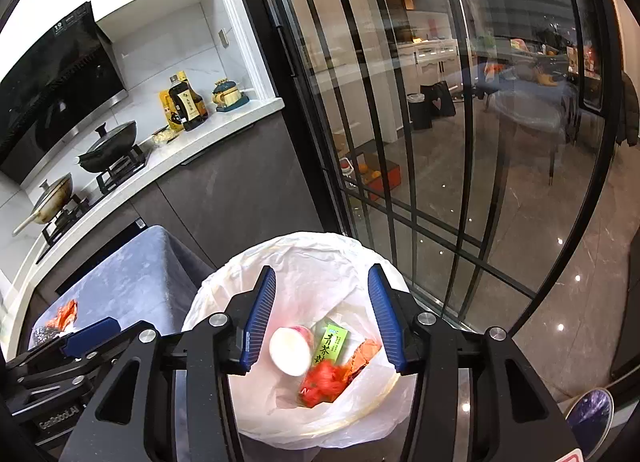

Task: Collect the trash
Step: 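Open both tools to drop the cup and red bag into the bin, then move both tools back to the table and grasp an orange foam net with the left tool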

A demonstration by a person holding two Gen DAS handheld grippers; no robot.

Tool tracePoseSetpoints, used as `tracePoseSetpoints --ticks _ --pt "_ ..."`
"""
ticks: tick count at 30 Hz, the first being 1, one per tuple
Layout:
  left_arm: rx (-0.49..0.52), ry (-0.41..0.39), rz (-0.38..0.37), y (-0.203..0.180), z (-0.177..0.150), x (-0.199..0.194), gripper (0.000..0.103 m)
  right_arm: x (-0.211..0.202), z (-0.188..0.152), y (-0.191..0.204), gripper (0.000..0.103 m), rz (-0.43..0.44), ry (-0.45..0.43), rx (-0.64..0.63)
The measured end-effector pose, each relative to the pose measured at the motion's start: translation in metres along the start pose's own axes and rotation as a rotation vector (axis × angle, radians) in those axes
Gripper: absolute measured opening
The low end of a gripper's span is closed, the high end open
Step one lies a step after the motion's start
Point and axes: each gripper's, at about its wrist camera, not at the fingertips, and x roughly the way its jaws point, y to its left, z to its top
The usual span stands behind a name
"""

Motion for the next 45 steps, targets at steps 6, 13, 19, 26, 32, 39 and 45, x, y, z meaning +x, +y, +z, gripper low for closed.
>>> tracePoseSetpoints --ticks 6,13,19,26,32,39,45 --pt "-0.017 -0.018 0.007 0.008 0.001 -0.01 0.066 -0.01 0.002 0.013 0.049 0.015 -0.021 -0.026" --pt "-0.041 -0.056 0.038 0.025 -0.001 -0.03 0.071 -0.022 0.004 0.029 0.053 0.046 -0.04 -0.039" --pt "-0.092 -0.076 0.066 0.052 -0.004 -0.051 0.072 -0.034 0.001 0.055 0.056 0.087 -0.05 -0.073" --pt "-0.159 -0.105 0.133 0.096 -0.016 -0.087 0.08 -0.045 -0.011 0.094 0.058 0.155 -0.043 -0.115" --pt "-0.204 -0.106 0.186 0.14 -0.037 -0.119 0.082 -0.052 -0.028 0.133 0.058 0.211 -0.014 -0.171" --pt "-0.232 -0.106 0.254 0.186 -0.076 -0.156 0.087 -0.061 -0.048 0.175 0.061 0.278 0.027 -0.216" --pt "-0.268 -0.083 0.309 0.23 -0.122 -0.182 0.09 -0.069 -0.07 0.217 0.064 0.331 0.06 -0.268"
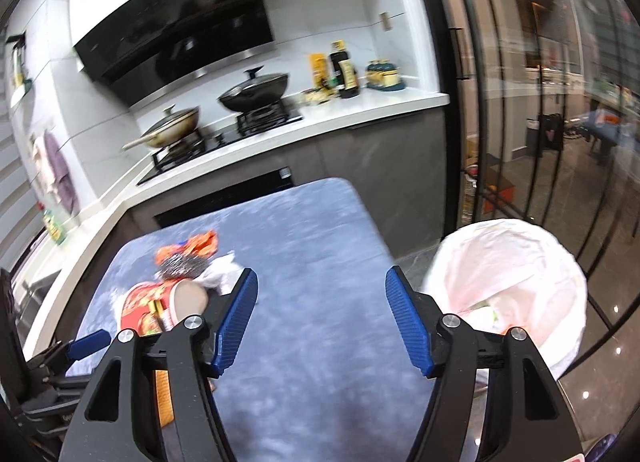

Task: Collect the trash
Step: 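Move both tools back to the table and grasp an orange foam net with the left tool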

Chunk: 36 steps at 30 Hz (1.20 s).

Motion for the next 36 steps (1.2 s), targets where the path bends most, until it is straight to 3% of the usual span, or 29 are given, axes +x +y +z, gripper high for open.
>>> tracePoseSetpoints --ticks 8,21,26,30,32,34,36 --pt "-0.094 0.07 0.039 0.063 -0.038 0.008 0.09 0.019 -0.021 0.042 0.064 0.045 0.073 -0.026" --pt "-0.121 0.128 -0.055 0.09 -0.068 0.047 0.087 0.041 -0.046 0.086 0.065 0.081 0.166 -0.084" --pt "-0.107 0.135 -0.067 0.091 -0.071 0.051 0.073 0.046 -0.051 0.095 0.065 0.09 0.184 -0.097" --pt "-0.08 0.149 -0.085 0.087 -0.072 0.049 0.047 0.05 -0.054 0.101 0.065 0.093 0.197 -0.105" --pt "-0.08 0.161 -0.098 0.084 -0.072 0.049 0.039 0.052 -0.056 0.105 0.065 0.099 0.205 -0.107" --pt "-0.09 0.172 -0.122 0.083 -0.074 0.047 0.024 0.053 -0.057 0.108 0.065 0.104 0.211 -0.115" --pt "-0.101 0.178 -0.133 0.083 -0.076 0.043 0.018 0.052 -0.059 0.113 0.065 0.112 0.216 -0.123"
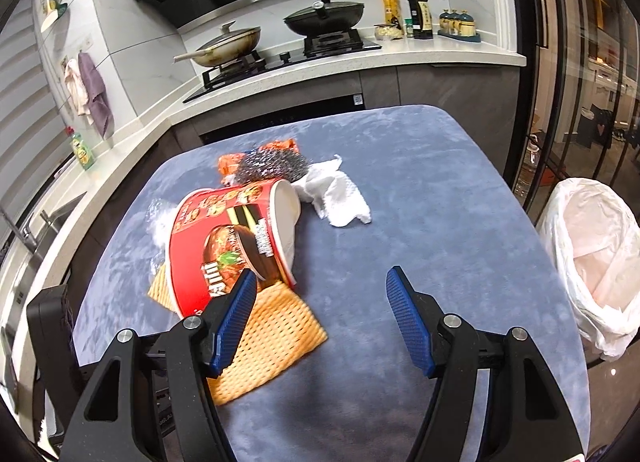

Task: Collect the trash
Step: 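Move both tools back to the table and grasp an orange foam net with the left tool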

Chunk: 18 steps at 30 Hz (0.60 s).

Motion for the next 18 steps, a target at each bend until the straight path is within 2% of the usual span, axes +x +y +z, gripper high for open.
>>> tracePoseSetpoints --ticks 8,18 --pt "-0.017 -0.034 0.006 0.004 -0.011 -0.04 0.012 0.002 -0.007 0.017 0.065 0.031 0.016 -0.03" --pt "-0.095 -0.102 0.098 0.039 -0.019 -0.088 0.012 0.015 -0.007 0.027 0.065 0.048 0.026 -0.053"
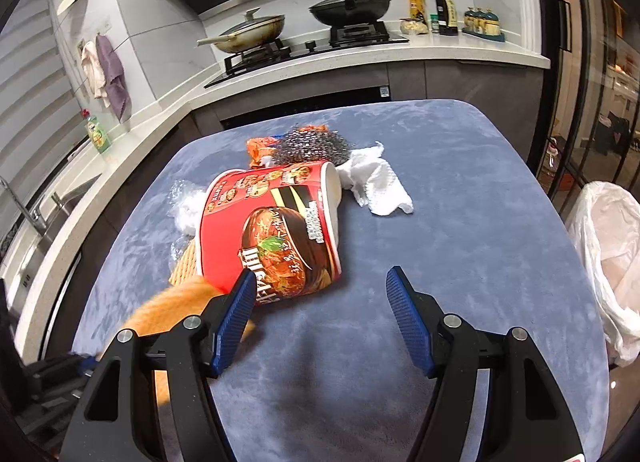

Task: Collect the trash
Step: 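Move both tools back to the table and grasp an orange foam net with the left tool, then lift the orange foam net with the left tool while the right tool grasps the red noodle bucket rim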

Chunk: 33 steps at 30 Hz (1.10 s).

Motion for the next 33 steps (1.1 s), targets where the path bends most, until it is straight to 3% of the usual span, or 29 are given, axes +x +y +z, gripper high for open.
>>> tracePoseSetpoints --ticks 8,10,12,20,29,33 --pt "-0.108 -0.073 0.102 0.034 0.018 -0.021 0.011 0.013 0.007 0.003 0.065 0.024 0.014 0.015" --pt "-0.131 -0.087 0.099 0.038 0.021 -0.025 0.011 0.015 0.007 0.01 0.066 0.024 0.013 -0.001" --pt "-0.132 -0.092 0.097 0.038 0.024 -0.025 0.011 0.016 0.007 0.017 0.074 0.017 0.007 -0.01" --pt "-0.121 -0.077 0.052 0.027 0.027 -0.015 0.011 0.018 -0.011 0.046 0.074 0.067 0.042 -0.032" --pt "-0.109 -0.059 0.038 0.018 0.023 -0.008 0.011 0.046 -0.026 0.07 0.074 -0.098 0.043 -0.048" --pt "-0.11 -0.056 0.037 0.018 0.023 -0.008 0.011 0.055 -0.029 0.066 0.073 -0.13 0.061 -0.021"
